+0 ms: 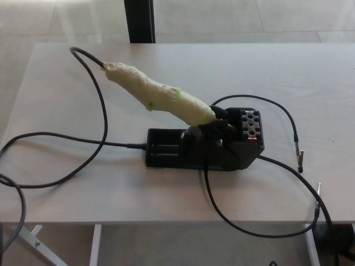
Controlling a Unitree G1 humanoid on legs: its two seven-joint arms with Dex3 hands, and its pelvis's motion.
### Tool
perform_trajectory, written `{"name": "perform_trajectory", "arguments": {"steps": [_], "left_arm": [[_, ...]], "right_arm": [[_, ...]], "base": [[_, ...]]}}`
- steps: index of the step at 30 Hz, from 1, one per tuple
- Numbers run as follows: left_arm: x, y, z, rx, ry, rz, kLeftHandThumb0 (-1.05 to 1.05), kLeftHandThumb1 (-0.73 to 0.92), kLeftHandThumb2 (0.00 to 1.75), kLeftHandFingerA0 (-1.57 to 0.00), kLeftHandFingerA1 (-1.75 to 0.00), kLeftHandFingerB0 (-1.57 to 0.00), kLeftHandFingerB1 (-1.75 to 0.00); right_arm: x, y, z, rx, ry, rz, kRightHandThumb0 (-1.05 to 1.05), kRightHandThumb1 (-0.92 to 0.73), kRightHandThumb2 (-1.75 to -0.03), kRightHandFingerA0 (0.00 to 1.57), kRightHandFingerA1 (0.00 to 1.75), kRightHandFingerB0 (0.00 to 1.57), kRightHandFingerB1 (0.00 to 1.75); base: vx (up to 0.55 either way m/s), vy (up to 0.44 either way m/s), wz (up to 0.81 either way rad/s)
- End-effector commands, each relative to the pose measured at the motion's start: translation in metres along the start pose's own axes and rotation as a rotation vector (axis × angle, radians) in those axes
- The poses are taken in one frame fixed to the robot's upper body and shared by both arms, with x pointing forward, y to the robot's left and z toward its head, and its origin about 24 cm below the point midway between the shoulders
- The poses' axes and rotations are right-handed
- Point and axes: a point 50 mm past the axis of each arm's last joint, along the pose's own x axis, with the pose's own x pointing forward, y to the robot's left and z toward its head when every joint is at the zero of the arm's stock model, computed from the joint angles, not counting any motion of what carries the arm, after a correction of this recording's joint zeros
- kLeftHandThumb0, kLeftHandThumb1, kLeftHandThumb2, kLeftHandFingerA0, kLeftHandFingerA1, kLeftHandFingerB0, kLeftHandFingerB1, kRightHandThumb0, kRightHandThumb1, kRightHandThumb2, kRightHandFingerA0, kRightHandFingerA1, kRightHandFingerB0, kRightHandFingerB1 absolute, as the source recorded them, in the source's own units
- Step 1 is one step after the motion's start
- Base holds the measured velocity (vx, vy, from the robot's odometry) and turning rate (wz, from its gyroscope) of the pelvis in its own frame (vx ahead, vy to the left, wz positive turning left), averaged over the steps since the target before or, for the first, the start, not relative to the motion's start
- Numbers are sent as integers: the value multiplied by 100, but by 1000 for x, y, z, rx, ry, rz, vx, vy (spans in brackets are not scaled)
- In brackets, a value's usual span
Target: Use the left hand of the robot to grab the soldering gun kept on the middle of the table and pull it out of its base and keep it on the left side of the base
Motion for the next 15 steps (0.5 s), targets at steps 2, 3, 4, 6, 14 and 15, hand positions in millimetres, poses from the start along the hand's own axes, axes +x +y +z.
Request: {"name": "perform_trajectory", "arguments": {"steps": [2, 3, 4, 6, 14, 15], "left_arm": [[-5, -93, 45, 380, -197, -460, -40, 63, 57, -63, -65, -60, -54], [-6, -93, 45, 385, -199, -461, -40, 63, 57, -63, -65, -60, -54], [-5, -93, 45, 387, -199, -460, -40, 63, 57, -63, -65, -60, -54], [-14, -107, 34, 386, -174, -546, -41, 66, 57, -63, -69, -58, -54], [-53, -139, -8, 499, -33, -853, -51, 74, 62, -48, -66, -51, -54], [-56, -140, -11, 532, -40, -865, -53, 71, 62, -48, -66, -49, -54]], "right_arm": [[-2, -10, 12, -17, -68, 21, -105, -23, -117, 60, 58, 36, 40], [-2, -10, 13, -17, -70, 21, -105, -23, -117, 60, 58, 36, 40], [-2, -9, 13, -16, -72, 22, -105, -23, -117, 60, 58, 36, 40], [-2, -9, 14, -13, -72, 22, -105, -22, -117, 60, 58, 37, 39], [-1, -11, 19, -41, -78, 20, -105, -24, -118, 60, 58, 42, 42], [-1, -10, 18, -36, -75, 17, -105, -24, -118, 61, 58, 42, 42]], "base": [[0, 0, 0], [0, 0, 0], [0, 0, 0], [0, 0, 0], [0, 0, 0], [0, 0, 0]]}}
